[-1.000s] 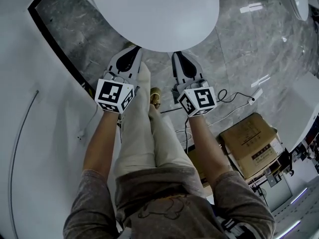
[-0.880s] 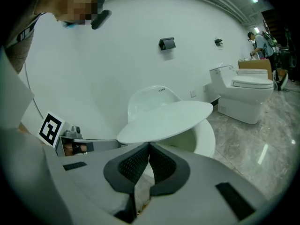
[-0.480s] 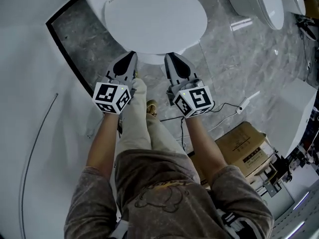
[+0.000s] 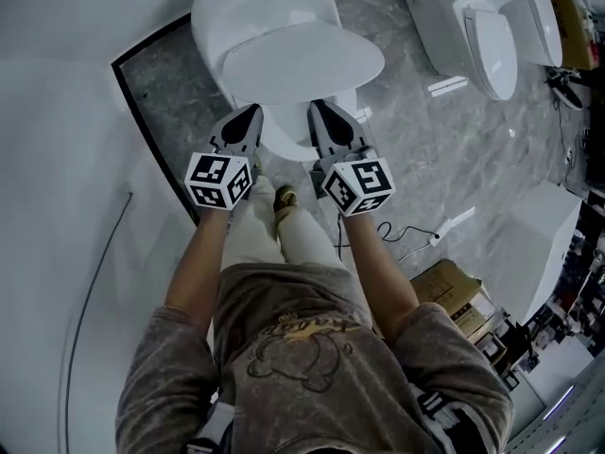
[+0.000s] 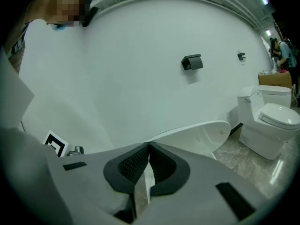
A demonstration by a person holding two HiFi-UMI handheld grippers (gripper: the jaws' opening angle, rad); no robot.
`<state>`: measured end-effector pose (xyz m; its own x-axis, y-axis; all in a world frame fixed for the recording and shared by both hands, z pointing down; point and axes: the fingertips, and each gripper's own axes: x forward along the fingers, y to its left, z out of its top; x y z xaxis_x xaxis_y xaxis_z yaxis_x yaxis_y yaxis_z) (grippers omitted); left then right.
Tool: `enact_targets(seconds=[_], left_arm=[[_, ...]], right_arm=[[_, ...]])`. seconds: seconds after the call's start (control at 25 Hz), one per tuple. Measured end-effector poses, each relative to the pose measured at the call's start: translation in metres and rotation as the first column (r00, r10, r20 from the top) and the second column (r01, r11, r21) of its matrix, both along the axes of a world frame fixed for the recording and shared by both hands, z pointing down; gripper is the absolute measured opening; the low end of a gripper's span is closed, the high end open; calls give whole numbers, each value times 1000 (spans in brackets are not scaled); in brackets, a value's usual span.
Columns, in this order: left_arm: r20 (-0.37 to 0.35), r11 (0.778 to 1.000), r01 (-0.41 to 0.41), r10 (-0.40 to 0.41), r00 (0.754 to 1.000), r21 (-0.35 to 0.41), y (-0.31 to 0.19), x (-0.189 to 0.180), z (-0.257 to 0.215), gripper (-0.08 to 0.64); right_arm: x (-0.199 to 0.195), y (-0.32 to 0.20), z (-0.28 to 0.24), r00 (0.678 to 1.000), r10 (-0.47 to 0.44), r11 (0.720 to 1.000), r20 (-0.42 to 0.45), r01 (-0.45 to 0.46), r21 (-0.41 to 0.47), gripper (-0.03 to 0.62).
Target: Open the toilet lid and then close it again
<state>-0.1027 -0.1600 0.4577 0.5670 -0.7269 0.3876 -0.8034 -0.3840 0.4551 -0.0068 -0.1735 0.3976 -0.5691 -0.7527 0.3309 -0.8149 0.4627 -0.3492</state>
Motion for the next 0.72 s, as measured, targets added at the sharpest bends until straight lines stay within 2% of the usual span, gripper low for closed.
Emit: enact_targets(seconds=[0.24, 0.44, 0.72], left_arm=[[14, 997, 73, -73, 997, -29, -41, -21, -21, 9], [19, 988, 140, -139, 990, -65, -73, -35, -31, 9], [32, 978, 201, -200, 979, -60, -110, -53, -43, 9]], right_arm=[[-25, -49, -26, 997, -80, 996, 6, 80, 32, 28], [-43, -87, -38, 989, -150, 988, -11, 150, 23, 28], [-65, -131, -49, 973, -229, 973, -15, 229, 18, 28]])
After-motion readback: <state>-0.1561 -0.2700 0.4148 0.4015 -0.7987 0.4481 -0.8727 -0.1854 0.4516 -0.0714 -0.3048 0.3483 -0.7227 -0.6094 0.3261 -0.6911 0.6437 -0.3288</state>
